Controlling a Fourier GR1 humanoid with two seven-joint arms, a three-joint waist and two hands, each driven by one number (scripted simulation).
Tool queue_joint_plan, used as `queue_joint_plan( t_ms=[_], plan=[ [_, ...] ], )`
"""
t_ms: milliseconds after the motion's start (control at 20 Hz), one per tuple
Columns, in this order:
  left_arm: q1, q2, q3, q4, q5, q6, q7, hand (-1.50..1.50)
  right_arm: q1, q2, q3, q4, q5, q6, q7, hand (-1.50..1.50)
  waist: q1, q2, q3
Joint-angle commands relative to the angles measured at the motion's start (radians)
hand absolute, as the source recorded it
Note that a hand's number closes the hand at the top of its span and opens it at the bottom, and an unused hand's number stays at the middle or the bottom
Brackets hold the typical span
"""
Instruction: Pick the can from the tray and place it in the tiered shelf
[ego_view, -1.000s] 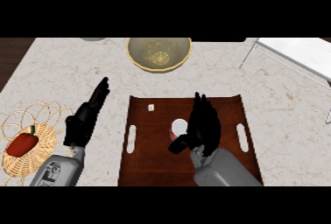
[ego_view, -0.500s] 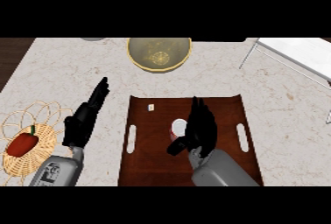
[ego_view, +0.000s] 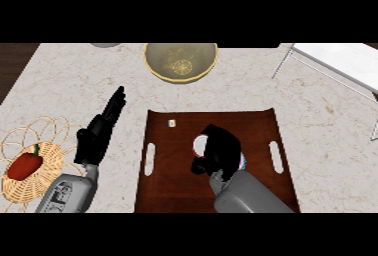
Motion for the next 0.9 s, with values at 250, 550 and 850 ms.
queue_joint_plan(
  t_ms=[250,550,850],
  plan=[
    [0.009,0.005,0.015,-0.022,-0.005,-0.02,0.013,0.0,-0.064,0.019,-0.105,0.053,0.05,0.014,0.131,1.5,-0.004,0.003,0.001],
    [0.015,-0.014,-0.011,-0.053,-0.015,-0.014,0.016,0.0,-0.331,-0.009,-0.399,0.362,0.062,-0.065,0.07,1.5,0.037,0.018,0.002],
    [0.006,-0.017,-0.005,-0.012,-0.016,-0.024,-0.002,0.0,-0.416,-0.005,-0.5,0.387,0.168,-0.345,-0.057,1.5,0.024,0.015,0.002]
  ],
)
